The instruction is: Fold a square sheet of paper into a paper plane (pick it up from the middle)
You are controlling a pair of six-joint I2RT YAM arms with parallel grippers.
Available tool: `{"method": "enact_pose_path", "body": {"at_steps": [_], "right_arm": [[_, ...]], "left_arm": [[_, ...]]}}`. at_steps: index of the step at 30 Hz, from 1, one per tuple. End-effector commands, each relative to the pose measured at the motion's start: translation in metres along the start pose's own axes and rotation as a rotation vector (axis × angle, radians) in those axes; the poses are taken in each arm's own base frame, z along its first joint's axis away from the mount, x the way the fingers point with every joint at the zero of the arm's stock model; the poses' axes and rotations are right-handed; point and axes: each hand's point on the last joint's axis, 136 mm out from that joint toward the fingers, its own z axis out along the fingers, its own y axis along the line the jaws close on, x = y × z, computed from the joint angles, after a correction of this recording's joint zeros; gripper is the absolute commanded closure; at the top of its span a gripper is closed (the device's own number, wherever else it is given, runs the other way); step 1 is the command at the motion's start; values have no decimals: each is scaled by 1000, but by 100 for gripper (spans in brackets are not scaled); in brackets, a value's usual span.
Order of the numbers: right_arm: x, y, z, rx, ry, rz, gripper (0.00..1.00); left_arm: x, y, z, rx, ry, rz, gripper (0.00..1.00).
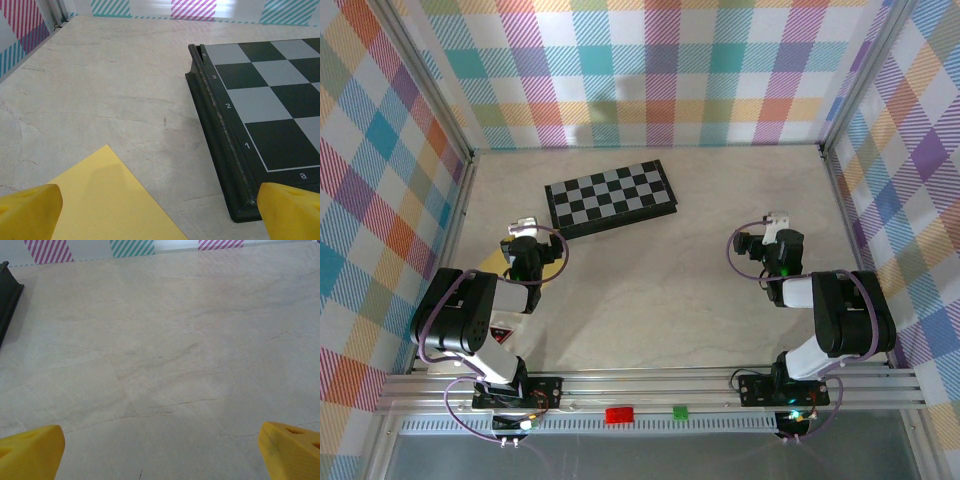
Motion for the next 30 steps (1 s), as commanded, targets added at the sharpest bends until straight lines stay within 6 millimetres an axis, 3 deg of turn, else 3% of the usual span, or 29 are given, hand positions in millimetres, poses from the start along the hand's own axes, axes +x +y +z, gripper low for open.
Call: {"method": "enact_pose_path", "body": {"at_steps": [1,8,12,18,20,22,26,30], "right_arm": [[-10,3,3,-19,-26,-11,1],[-15,17,-10,-86,-75,-53,1],[-26,17,-26,-74,-106,-48,1],[-39,18,-50,-64,105,145,1],[-41,18,-62,-45,174,283,1],[-43,32,-77,-96,273,427,1],[-53,79,-100,-357,344,554,1],[-60,101,-115,-500,335,672,1]], "left_arm": [[-4,-1,2,10,-10,-11,0],[-8,-4,-7,43,-57,-14,0],[-18,8,-23,3,-109,-49,0],[-38,20,-41,-44,-98,-100,0],[-44,28,-47,-83,-75,-164,0],[-44,37,-54,-146,16,-226,0],[-34,41,-67,-202,205,-359,0],[-17,14,-60,-78,356,-418,0]]}}
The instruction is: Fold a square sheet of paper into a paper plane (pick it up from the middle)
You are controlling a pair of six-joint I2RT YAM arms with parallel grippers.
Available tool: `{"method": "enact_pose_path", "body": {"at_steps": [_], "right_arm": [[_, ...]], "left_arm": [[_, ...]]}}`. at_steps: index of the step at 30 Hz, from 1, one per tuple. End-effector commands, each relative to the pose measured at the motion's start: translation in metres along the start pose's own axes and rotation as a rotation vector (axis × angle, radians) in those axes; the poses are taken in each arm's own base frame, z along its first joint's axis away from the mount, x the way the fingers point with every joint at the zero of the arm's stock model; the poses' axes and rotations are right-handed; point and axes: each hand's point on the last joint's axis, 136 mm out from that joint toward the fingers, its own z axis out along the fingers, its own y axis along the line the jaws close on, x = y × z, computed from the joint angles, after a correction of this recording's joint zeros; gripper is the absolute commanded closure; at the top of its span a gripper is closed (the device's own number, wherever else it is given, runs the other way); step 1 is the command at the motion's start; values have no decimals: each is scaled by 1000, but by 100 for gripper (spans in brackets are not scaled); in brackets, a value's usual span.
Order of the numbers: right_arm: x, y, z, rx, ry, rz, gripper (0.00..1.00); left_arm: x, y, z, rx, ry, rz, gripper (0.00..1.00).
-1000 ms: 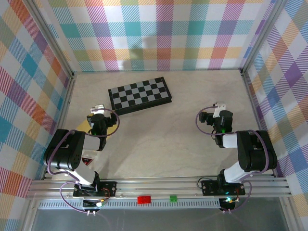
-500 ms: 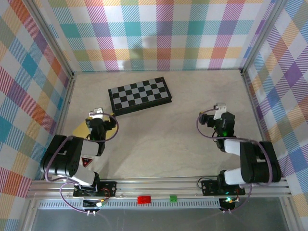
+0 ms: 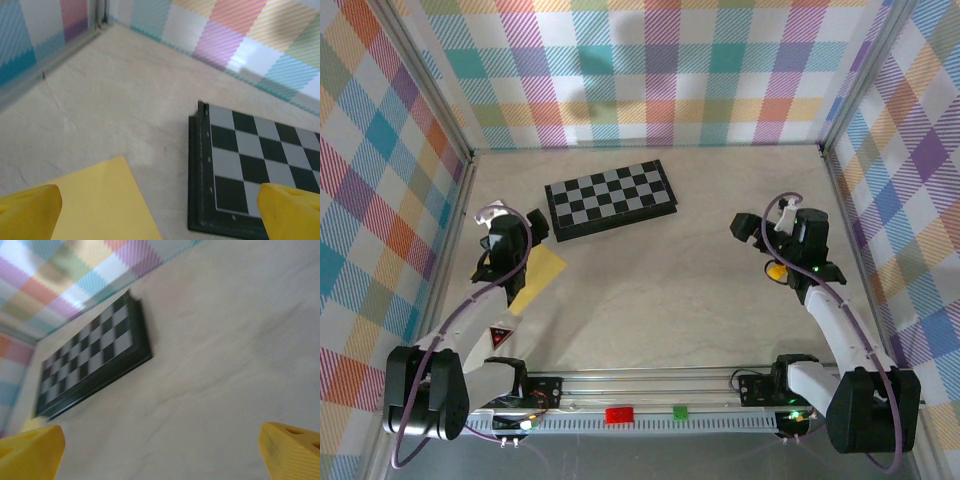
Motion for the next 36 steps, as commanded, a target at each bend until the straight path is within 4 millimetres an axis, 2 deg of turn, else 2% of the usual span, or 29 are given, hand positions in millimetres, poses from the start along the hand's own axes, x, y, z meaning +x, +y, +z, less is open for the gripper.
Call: {"method": "enact_pose_path", "body": {"at_steps": [1,5,9,14,20,27,36], "right_arm": [[31,26,-8,-160,132,206,1],[39,37,-15,-204,174,251,1],[50,40,-19,-212,209,261,1],[59,35,-15,-191,232,270,1],[64,26,-5,-148,274,295,1],[69,16,5,-107,302,336,1],[74,-1,8,-27,291,365,1]], "left_arm": [[62,16,2,-60,287,-81,0],[81,25,16,-71,390,-192,0],[89,30,31,-70,458,-260,0],[91,31,46,-92,502,-255,0],[103,33,51,-107,560,-276,0],[131,39,40,-126,637,-330,0],[175,42,-2,-134,758,-453,0]]}}
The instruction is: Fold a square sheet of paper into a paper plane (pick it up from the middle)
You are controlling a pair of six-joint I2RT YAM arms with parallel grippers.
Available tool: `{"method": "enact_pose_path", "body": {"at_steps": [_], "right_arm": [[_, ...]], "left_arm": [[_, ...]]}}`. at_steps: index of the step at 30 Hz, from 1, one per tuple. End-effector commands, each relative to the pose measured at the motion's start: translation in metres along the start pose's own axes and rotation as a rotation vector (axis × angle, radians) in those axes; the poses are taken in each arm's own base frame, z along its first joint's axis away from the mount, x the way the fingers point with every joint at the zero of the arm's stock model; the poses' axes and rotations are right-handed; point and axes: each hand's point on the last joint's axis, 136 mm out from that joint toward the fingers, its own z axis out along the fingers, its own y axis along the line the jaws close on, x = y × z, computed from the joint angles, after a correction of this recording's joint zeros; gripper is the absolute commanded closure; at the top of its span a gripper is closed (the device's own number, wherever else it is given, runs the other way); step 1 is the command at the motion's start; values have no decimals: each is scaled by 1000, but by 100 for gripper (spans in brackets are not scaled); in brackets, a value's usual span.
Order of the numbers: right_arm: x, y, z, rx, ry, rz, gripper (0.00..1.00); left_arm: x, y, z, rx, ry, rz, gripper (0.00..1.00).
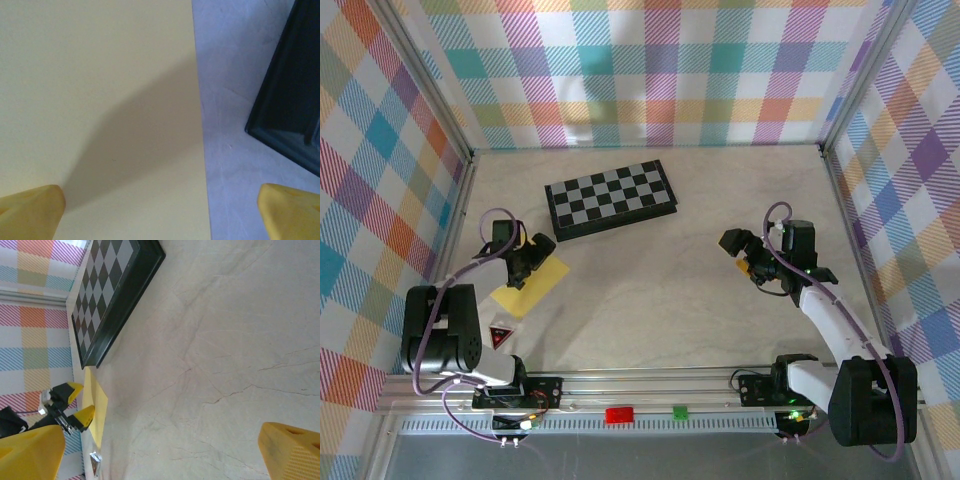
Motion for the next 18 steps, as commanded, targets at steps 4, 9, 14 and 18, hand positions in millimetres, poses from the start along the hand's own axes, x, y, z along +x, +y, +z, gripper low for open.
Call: {"method": "enact_pose_path", "body": {"at_steps": [4,9,14,18], "right_arm": [[2,-9,3,42,3,39,1],[5,-18,5,64,8,59,1],[7,-23,6,79,5,84,1],[9,-26,7,82,8,93,1]], "left_arm": [[79,29,-14,-51,184,-38,0],[123,18,-32,-3,188,78,0],[168,10,-40,51,240,195,0],[193,-12,-42,114,274,312,0]]}}
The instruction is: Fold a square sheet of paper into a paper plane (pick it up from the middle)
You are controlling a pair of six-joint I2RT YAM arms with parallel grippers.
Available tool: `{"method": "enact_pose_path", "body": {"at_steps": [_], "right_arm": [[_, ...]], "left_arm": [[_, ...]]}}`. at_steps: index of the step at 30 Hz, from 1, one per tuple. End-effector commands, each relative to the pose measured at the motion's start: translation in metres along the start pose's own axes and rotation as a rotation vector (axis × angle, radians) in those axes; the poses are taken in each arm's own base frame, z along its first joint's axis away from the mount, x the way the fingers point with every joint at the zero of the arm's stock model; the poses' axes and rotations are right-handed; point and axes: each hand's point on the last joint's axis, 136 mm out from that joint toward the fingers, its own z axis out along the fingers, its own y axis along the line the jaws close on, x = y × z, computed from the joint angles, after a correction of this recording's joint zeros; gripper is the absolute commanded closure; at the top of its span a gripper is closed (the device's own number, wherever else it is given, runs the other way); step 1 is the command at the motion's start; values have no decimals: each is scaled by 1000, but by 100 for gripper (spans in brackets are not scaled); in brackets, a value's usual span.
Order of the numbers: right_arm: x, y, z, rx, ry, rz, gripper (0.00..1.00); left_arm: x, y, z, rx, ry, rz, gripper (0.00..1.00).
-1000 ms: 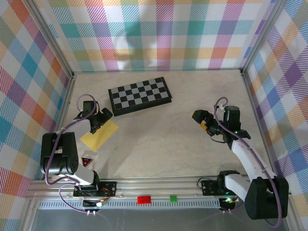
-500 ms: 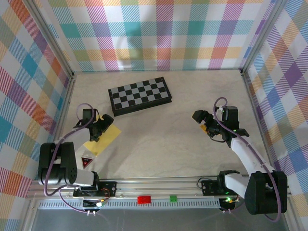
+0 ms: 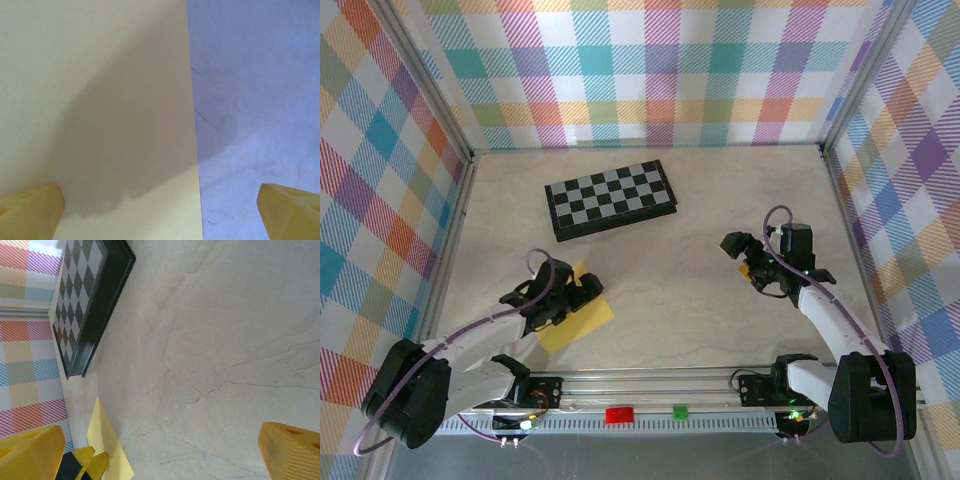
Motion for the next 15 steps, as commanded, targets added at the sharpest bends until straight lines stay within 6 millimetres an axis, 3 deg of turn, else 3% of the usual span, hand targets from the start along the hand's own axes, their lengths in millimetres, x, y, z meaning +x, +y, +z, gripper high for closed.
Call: {"method": "enact_pose_path", "body": {"at_steps": [1,6,10,13,15], "right_arm": [[6,-6,2,15,15,27,1],[8,-6,0,18,19,34,1],[12,0,-3,-9,26,16,1],[16,8,-6,-54,42,-15,1],[21,12,-7,-80,59,-31,1]], "left_arm": [[28,2,10,-36,79,46,0],[44,-31,23,-15,141,177,0],[36,-50,20,-30,108,277,0],[20,-53,14,-78,53,354,0],[12,-43,9,-166,37,399,0]]}}
